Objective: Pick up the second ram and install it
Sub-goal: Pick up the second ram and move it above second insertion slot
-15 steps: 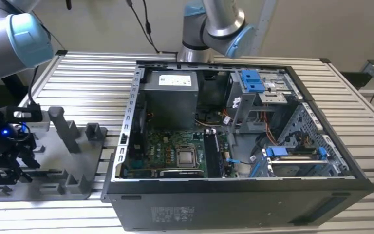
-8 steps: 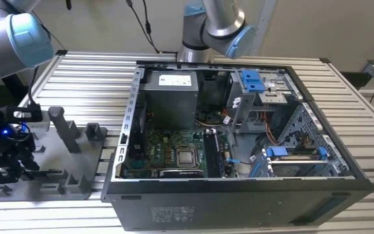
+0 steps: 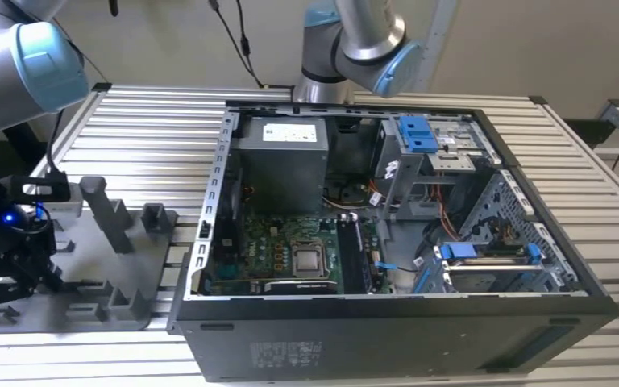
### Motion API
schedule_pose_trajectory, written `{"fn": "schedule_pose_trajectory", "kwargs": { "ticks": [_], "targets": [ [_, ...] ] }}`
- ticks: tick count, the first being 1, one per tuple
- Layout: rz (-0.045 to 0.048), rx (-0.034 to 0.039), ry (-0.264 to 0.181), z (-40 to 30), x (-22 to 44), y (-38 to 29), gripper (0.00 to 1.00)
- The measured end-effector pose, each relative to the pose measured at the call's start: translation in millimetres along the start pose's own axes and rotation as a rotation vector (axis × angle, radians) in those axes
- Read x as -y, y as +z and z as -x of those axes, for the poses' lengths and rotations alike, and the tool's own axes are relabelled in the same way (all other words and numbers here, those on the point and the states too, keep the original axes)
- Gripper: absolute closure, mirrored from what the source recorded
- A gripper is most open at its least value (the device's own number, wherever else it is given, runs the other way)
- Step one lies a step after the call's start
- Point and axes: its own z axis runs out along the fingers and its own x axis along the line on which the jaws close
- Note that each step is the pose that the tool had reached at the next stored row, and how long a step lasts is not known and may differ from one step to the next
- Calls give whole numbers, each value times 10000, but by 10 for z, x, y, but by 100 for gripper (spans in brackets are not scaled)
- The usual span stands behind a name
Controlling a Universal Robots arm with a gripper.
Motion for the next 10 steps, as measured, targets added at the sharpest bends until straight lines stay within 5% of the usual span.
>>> {"fn": "schedule_pose_trajectory", "kwargs": {
  "ticks": [10],
  "targets": [
    [-1,1,-1,0,0,0,86]
  ]
}}
